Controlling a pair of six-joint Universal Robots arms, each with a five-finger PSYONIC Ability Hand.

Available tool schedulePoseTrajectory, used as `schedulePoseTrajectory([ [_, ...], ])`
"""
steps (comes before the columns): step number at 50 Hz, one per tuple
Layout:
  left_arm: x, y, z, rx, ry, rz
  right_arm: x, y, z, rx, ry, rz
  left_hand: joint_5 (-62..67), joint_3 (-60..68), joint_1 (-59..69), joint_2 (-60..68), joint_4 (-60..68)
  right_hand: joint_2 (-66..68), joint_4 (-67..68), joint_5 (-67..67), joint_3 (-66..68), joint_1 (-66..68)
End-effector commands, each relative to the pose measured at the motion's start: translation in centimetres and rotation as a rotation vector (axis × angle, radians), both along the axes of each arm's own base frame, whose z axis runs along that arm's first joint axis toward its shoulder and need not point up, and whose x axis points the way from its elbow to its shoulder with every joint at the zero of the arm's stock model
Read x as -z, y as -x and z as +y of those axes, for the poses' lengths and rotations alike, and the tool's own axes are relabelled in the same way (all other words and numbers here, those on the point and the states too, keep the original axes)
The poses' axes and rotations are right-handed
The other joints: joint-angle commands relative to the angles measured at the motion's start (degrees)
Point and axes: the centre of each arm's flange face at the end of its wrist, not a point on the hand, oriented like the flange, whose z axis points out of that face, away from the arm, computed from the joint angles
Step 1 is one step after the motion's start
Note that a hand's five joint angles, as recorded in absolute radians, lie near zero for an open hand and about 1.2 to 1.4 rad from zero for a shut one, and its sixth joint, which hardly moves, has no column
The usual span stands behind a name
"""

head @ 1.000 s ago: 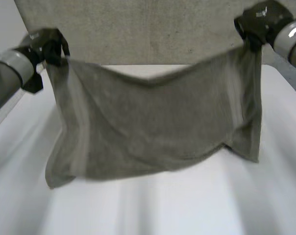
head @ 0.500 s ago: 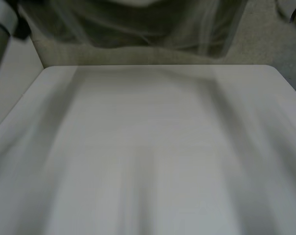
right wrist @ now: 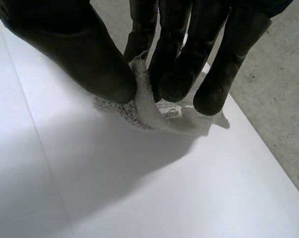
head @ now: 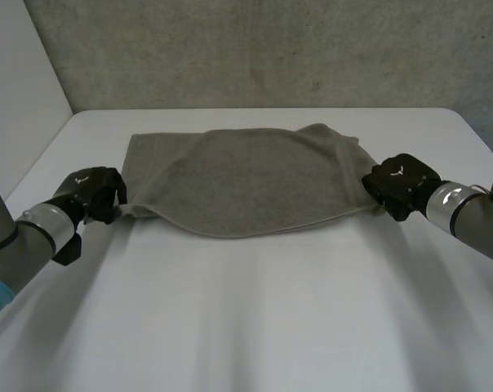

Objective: Fold the towel.

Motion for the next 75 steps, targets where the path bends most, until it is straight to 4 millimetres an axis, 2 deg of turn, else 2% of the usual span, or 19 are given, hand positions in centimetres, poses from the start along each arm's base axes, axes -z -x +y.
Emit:
schedulePoseTrajectory([
  [1,0.3,-0.3,0.3,-0.012,-0.016,0.004,1.4,0.3,0.8,0.022,0.01,-0.031,5.0,2.6,8.0,3.0,1.9,-25.7,-27.2,-26.3,-27.5,-25.5],
  [2,0.3,-0.3,0.3,-0.012,-0.016,0.004,1.4,0.3,0.8,0.023,0.01,-0.031,5.0,2.6,8.0,3.0,1.9,-25.8,-27.4,-26.4,-27.7,-25.7],
  [3,0.3,-0.3,0.3,-0.013,-0.018,0.005,1.7,0.3,0.9,0.029,0.008,-0.047,5.0,2.6,8.0,3.0,1.9,-32.6,-34.2,-33.3,-34.5,-32.5],
  [9,0.7,-0.3,0.2,-0.013,-0.018,0.006,2.8,0.3,0.6,0.046,0.054,-0.088,5.0,2.6,8.0,3.0,1.9,-40.4,-42.0,-41.1,-42.3,-40.3],
  [18,0.9,-0.3,0.2,-0.015,-0.005,0.009,3.6,0.3,0.4,0.039,0.119,-0.089,5.0,2.6,8.0,3.0,1.9,-40.6,-42.2,-41.2,-42.5,-40.5],
  [29,0.8,-0.3,0.1,-0.013,-0.002,0.008,4.1,0.6,0.0,0.052,0.08,-0.077,5.0,2.6,8.0,3.0,1.9,-50.4,-51.9,-51.0,-52.2,-50.2],
  [34,0.2,-0.3,-0.6,-0.019,0.023,0.013,4.0,1.3,-0.3,0.073,-0.012,-0.058,5.0,2.6,8.0,3.0,1.9,-54.4,-56.0,-55.0,-56.3,-54.3],
  [40,-0.6,-0.1,-1.9,-0.022,0.057,0.016,4.0,1.8,-0.4,0.085,-0.047,-0.051,5.0,2.6,8.0,3.0,1.9,-54.2,-55.8,-54.9,-56.1,-54.1],
  [47,-1.0,0.2,-2.9,-0.033,0.06,0.077,5.5,1.9,-0.6,0.092,-0.083,-0.047,5.0,2.6,8.0,3.0,1.9,-52.9,-54.5,-53.5,-54.8,-52.8],
  [61,-1.0,0.3,-3.1,-0.033,0.06,0.087,6.7,1.8,-1.6,0.106,-0.063,-0.053,5.0,2.6,8.0,3.0,1.9,-47.7,-49.3,-48.3,-49.5,-47.6],
  [75,-0.4,0.3,-3.1,-0.034,0.047,0.084,6.1,1.4,-2.9,0.121,-0.005,-0.051,5.0,2.6,8.0,3.0,1.9,-46.2,-47.7,-46.8,-48.0,-46.0],
])
